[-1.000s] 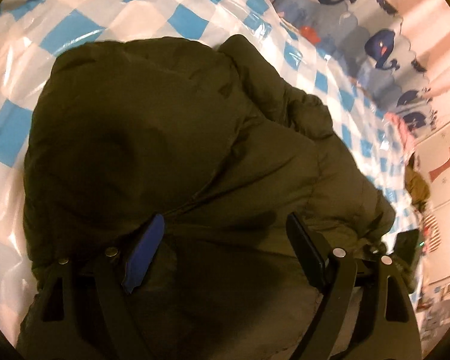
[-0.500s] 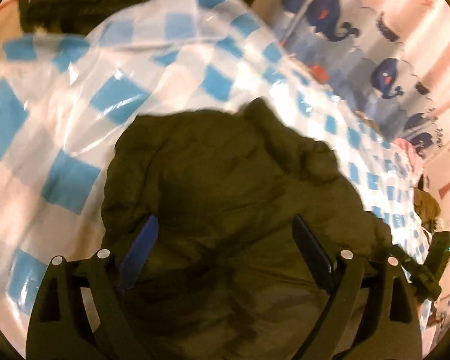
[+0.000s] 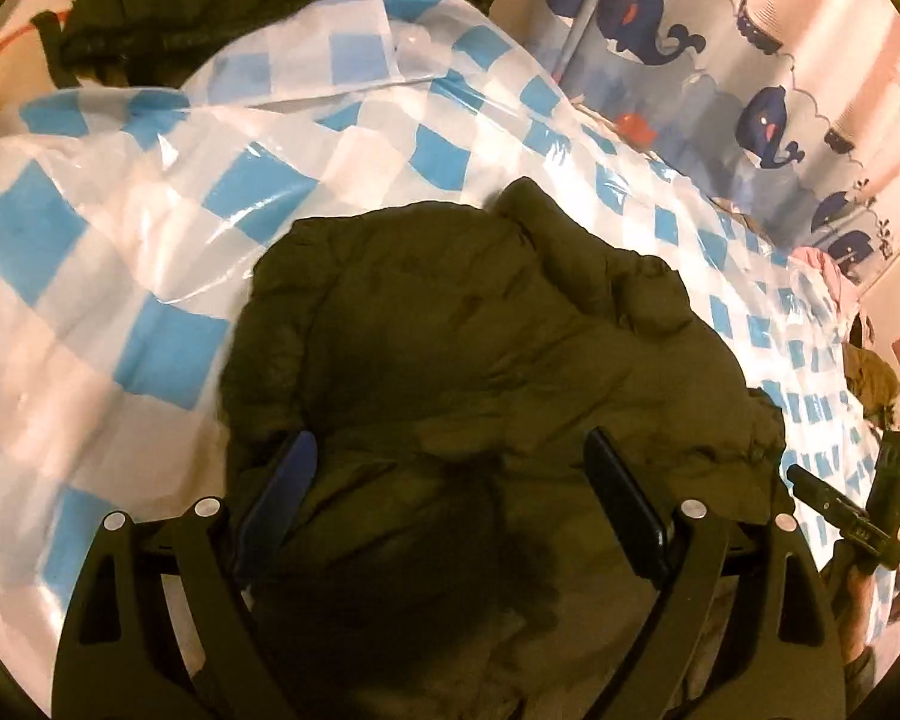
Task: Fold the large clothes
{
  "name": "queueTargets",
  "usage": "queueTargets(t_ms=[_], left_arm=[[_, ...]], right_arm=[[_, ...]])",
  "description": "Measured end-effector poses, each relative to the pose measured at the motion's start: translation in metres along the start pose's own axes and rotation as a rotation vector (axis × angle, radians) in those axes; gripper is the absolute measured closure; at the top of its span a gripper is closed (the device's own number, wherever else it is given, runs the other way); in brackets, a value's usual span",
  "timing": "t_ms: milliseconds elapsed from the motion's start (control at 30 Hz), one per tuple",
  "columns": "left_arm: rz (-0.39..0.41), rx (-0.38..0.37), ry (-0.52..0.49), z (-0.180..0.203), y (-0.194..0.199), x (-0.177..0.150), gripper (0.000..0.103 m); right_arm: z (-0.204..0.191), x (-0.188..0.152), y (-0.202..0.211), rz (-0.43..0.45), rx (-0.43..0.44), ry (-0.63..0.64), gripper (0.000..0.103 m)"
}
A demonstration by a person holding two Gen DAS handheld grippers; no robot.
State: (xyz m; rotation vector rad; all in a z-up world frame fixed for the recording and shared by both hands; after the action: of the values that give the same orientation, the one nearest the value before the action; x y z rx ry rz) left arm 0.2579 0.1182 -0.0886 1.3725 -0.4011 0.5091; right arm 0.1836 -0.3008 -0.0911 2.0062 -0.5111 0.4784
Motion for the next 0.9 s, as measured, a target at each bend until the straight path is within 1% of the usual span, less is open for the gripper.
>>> queueTargets(t_ms=[67, 133, 167, 233, 267, 333, 367, 400, 433, 467, 500, 567, 633, 700, 733, 833, 867, 900], left_arm=[[-0.046, 0.054, -0.004, -0.008, -0.017, -0.007, 0.016], [-0.136, 0.100, 0.020, -0.017, -0.052, -0.018, 0.016], [-0.154, 0.096, 0.039, -0.019, -0.062, -0.022, 0.015], [-0.153, 0.126, 0.053, -0.018, -0.057, -0.021, 0.015], [-0.159, 0.129, 0.057, -0.016, -0.050, -0.021, 0.015], [-0.153, 0.088, 0.059, -0.011, -0.024, -0.023, 0.015], [-0.138, 0.068, 0.051, -0.010, -0.005, -0.025, 0.015], [-0.122, 0.039, 0.043, -0.011, 0.017, -0.030, 0.015], [-0.111, 0.015, 0.037, -0.012, 0.035, -0.036, 0.015], [-0.101, -0.005, 0.029, -0.013, 0.053, -0.043, 0.015], [-0.089, -0.024, 0.013, -0.018, 0.077, -0.056, 0.015], [-0.079, -0.038, -0.011, -0.028, 0.106, -0.079, 0.015], [-0.091, -0.032, -0.019, -0.045, 0.131, -0.109, 0.015], [-0.112, -0.035, -0.001, -0.062, 0.146, -0.138, 0.015], [-0.130, -0.040, 0.016, -0.070, 0.153, -0.154, 0.015], [-0.173, -0.037, 0.058, -0.091, 0.164, -0.197, 0.015], [-0.181, -0.040, 0.069, -0.093, 0.167, -0.209, 0.015], [-0.180, -0.040, 0.076, -0.092, 0.169, -0.217, 0.015]], right_arm=[[0.020, -0.012, -0.024, -0.098, -0.046, -0.024, 0.019], [0.032, -0.015, -0.041, -0.114, -0.033, -0.026, 0.015], [0.030, -0.013, -0.043, -0.123, -0.039, -0.032, 0.015], [0.022, -0.010, -0.033, -0.148, -0.064, -0.039, 0.015], [0.016, -0.010, -0.024, -0.145, -0.051, -0.036, 0.015], [0.004, -0.014, 0.006, -0.117, 0.003, -0.030, 0.015], [-0.004, -0.021, 0.028, -0.103, 0.041, -0.031, 0.015], [-0.010, -0.032, 0.048, -0.102, 0.070, -0.032, 0.014], [-0.014, -0.044, 0.064, -0.111, 0.088, -0.035, 0.010], [-0.019, -0.065, 0.084, -0.138, 0.106, -0.043, 0.009], [-0.023, -0.082, 0.095, -0.166, 0.113, -0.048, 0.008], [-0.033, -0.118, 0.110, -0.230, 0.108, -0.040, 0.008], [-0.039, -0.154, 0.124, -0.287, 0.077, -0.030, 0.008], [-0.050, -0.175, 0.133, -0.294, 0.048, -0.006, 0.008], [-0.062, -0.186, 0.139, -0.283, 0.053, 0.034, 0.008], [-0.094, -0.200, 0.140, -0.273, 0.097, 0.141, 0.008], [-0.105, -0.202, 0.136, -0.284, 0.119, 0.177, 0.007], [-0.118, -0.206, 0.131, -0.312, 0.160, 0.202, 0.007]])
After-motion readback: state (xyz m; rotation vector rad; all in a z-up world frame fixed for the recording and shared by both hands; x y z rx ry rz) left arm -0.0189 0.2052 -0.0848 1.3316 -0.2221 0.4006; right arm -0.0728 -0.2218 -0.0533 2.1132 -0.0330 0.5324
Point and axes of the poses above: each gripper's, at about its wrist camera, not at the fingertips, and y roughly against the way its jaws point, z to its right, x to its top, the point moved 4 cm from there along -y, roughly the way its jaws point, and after that the axes turned 13 degrees about x, right-handed, at the moved point
